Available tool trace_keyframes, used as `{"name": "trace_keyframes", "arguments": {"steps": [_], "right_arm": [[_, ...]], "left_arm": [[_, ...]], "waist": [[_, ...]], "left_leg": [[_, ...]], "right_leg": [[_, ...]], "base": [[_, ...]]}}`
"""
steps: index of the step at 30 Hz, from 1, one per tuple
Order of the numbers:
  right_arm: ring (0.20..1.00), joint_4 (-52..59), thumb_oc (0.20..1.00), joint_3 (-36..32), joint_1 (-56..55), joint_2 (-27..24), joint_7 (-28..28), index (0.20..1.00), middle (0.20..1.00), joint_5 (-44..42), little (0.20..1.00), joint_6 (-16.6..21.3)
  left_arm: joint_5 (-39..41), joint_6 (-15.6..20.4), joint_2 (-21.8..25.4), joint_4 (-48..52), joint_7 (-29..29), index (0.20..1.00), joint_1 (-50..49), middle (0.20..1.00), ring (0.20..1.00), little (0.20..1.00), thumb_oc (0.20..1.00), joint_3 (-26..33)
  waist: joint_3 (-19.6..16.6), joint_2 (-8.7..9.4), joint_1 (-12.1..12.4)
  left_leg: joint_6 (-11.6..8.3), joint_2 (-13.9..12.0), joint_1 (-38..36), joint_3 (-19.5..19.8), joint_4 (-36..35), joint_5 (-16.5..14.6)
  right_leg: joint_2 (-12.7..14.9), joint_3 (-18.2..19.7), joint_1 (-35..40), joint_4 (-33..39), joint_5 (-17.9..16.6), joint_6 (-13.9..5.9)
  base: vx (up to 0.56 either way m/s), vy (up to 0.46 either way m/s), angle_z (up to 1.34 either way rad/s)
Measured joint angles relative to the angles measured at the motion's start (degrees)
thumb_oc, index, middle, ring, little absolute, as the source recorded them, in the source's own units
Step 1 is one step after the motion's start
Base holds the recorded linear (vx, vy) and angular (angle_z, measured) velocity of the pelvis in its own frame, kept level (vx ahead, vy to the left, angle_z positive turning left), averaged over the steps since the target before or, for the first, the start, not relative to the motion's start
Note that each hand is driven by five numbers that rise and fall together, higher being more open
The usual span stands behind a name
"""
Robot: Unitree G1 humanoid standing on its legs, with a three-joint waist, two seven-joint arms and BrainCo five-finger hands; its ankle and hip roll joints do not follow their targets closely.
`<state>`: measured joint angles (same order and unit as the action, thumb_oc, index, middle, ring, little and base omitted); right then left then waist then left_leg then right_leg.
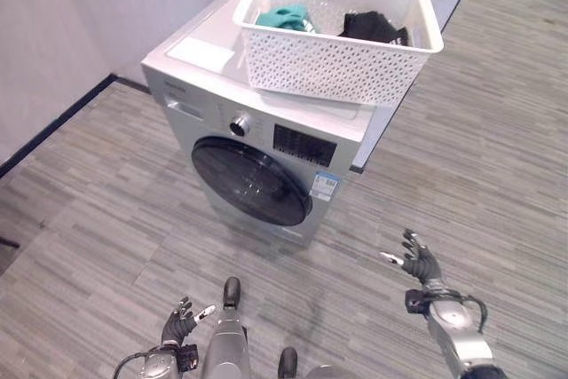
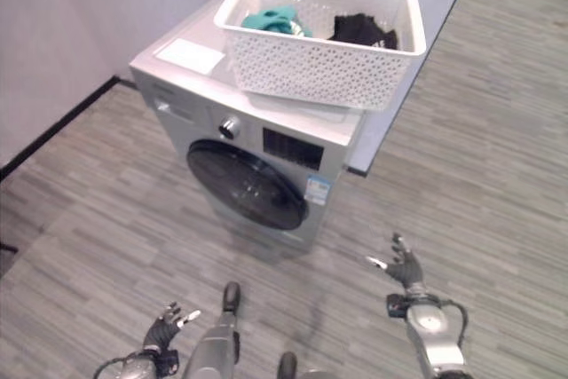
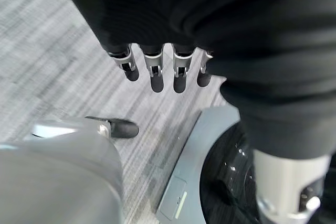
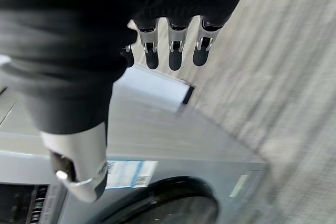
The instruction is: Grab the laundry basket,head to the washer,open it,put in the laundry and shut it.
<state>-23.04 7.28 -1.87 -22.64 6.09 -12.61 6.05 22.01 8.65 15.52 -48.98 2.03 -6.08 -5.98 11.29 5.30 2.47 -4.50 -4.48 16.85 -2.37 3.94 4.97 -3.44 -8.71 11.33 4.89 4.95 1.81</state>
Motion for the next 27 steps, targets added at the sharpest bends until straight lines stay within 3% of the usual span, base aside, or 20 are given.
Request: {"name": "trace_keyframes", "arguments": {"steps": [2,3,4,6,7,8,9,10,13,15,17,18,22,27], "right_arm": [[1.000,-1.2,1.000,0.9,0.0,1.5,-0.4,1.000,1.000,0.6,1.000,-0.2],[1.000,-1.7,1.000,1.3,-0.6,1.8,-0.4,1.000,1.000,0.6,1.000,-0.2],[1.000,-2.3,1.000,3.3,-1.5,1.9,-1.4,1.000,1.000,0.6,1.000,-0.9],[1.000,-2.7,1.000,5.0,-2.0,2.6,-1.6,1.000,1.000,0.6,1.000,-1.8],[1.000,-2.8,1.000,7.2,-1.7,2.3,-2.5,1.000,1.000,0.6,1.000,-2.1],[1.000,-3.5,1.000,9.7,-0.5,2.5,-3.0,1.000,1.000,0.6,1.000,-2.2],[1.000,-5.7,1.000,11.5,1.7,3.0,-3.1,1.000,1.000,0.5,1.000,-2.3],[1.000,-7.5,1.000,13.1,4.0,3.3,-3.3,1.000,1.000,0.5,1.000,-2.4],[1.000,-7.6,1.000,15.2,4.9,5.2,-3.9,1.000,1.000,0.6,1.000,-2.5],[1.000,-8.1,1.000,16.4,4.3,6.6,-4.6,1.000,1.000,1.6,1.000,-2.4],[1.000,-10.2,1.000,17.0,3.8,7.8,-5.4,1.000,1.000,2.9,1.000,-2.7],[1.000,-12.9,1.000,16.9,6.0,7.6,-5.2,1.000,1.000,3.9,1.000,-2.7],[1.000,-14.1,1.000,16.8,7.8,5.4,-4.8,1.000,1.000,5.8,1.000,-3.8],[1.000,-9.9,1.000,16.3,12.9,1.1,-2.9,1.000,1.000,10.2,1.000,-4.1]], "left_arm": [[-0.6,-0.1,0.2,-1.0,0.0,1.000,0.3,1.000,1.000,1.000,1.000,-0.1],[-0.7,-0.1,0.0,-1.2,-0.1,1.000,0.5,1.000,1.000,1.000,1.000,-0.7],[-1.9,-0.2,0.3,0.2,-0.3,1.000,0.3,1.000,1.000,1.000,1.000,-2.2],[-2.4,0.1,0.9,1.2,-0.5,1.000,1.5,1.000,1.000,1.000,1.000,-2.6],[-2.4,0.0,1.7,1.8,-0.5,1.000,2.2,1.000,1.000,1.000,1.000,-3.4],[-2.3,0.1,3.0,2.0,-0.4,1.000,4.2,1.000,1.000,1.000,1.000,-3.9],[-2.3,0.3,3.8,2.0,-0.4,1.000,5.0,1.000,1.000,1.000,1.000,-4.1],[-2.3,0.5,4.5,1.8,-0.1,1.000,5.8,1.000,1.000,1.000,1.000,-4.1],[-2.2,0.9,5.8,1.7,0.5,1.000,6.4,1.000,1.000,1.000,1.000,-3.8],[-2.3,0.8,6.3,2.6,0.7,1.000,5.4,1.000,1.000,1.000,1.000,-3.8],[-2.3,0.9,6.9,4.4,0.8,1.000,2.8,1.000,1.000,1.000,1.000,-3.7],[-2.2,0.9,5.9,4.8,1.0,1.000,0.5,1.000,1.000,1.000,1.000,-3.9],[-2.2,0.7,3.5,4.8,1.1,1.000,-1.6,1.000,1.000,1.000,1.000,-3.9],[-2.1,0.7,3.3,5.5,0.7,1.000,-2.4,1.000,1.000,1.000,1.000,-3.8]], "waist": [[-1.3,0.82,0.1],[-1.7,0.27,-0.3],[-2.0,-3.36,-0.8],[-1.7,-3.92,-0.9],[-1.5,-4.24,-0.9],[-1.1,-4.27,-0.2],[-0.5,-4.04,0.3],[0.4,-4.25,0.3],[0.8,-3.21,1.2],[1.3,-2.24,2.1],[1.6,0.72,4.4],[2.1,0.10,4.6],[3.0,-1.42,4.5],[2.7,-2.37,4.5]], "left_leg": [[4.12,3.2,-2.0,-3.7,2.2,-1.5],[6.19,4.3,-3.4,-4.5,1.3,-1.2],[8.59,3.2,-7.0,-3.9,-1.8,0.4],[9.60,3.2,-8.4,-2.5,-3.5,0.7],[10.09,3.3,-8.8,-2.7,-3.9,0.4],[10.08,4.4,-8.7,-2.7,-3.9,0.4],[9.88,4.6,-8.7,-3.0,-3.9,0.2],[9.10,4.6,-8.7,-3.0,-3.9,-0.3],[8.10,5.1,-8.9,-2.6,-4.4,-1.2],[7.40,5.7,-9.2,-0.3,-3.8,-1.6],[5.83,7.2,-9.8,0.1,-3.5,-2.6],[4.56,6.2,-9.1,0.6,-2.4,-3.2],[3.18,3.3,-7.8,2.0,-2.1,-2.7],[2.15,1.2,-8.4,2.5,-3.2,-2.0]], "right_leg": [[2.4,0.5,0.6,-0.5,1.9,-1.42],[2.5,0.5,0.1,-2.3,2.2,-1.80],[1.1,0.3,-3.7,-12.1,4.6,-3.25],[2.5,0.3,-9.4,-23.5,8.3,-4.13],[3.9,0.5,-12.6,-27.0,9.5,-3.63],[9.3,0.0,-16.9,-25.7,9.4,-4.96],[11.8,-1.1,-18.7,-23.7,8.3,-6.14],[13.6,-2.7,-19.6,-20.1,6.6,-8.16],[17.4,-3.3,-18.8,-8.7,-1.2,-9.41],[17.2,-3.5,-16.4,-6.0,-3.7,-9.62],[17.2,-4.7,-13.3,-4.3,-6.3,-7.96],[16.0,-5.4,-11.5,-1.3,-8.3,-9.81],[12.8,-6.5,-11.5,0.1,-8.7,-8.34],[10.7,-7.1,-11.3,0.1,-8.6,-7.15]], "base": [[0.13,0.227,-0.27],[0.09,0.228,-0.19],[0.10,0.260,0.02],[0.01,0.063,0.01],[-0.05,-0.034,-0.08],[-0.05,-0.035,-0.16],[-0.01,-0.069,-0.14],[0.00,0.000,0.00],[0.05,-0.055,0.29],[0.03,-0.048,0.45],[0.03,-0.120,0.42],[0.02,-0.125,0.07],[0.01,-0.058,0.12],[0.01,-0.023,0.01]]}}
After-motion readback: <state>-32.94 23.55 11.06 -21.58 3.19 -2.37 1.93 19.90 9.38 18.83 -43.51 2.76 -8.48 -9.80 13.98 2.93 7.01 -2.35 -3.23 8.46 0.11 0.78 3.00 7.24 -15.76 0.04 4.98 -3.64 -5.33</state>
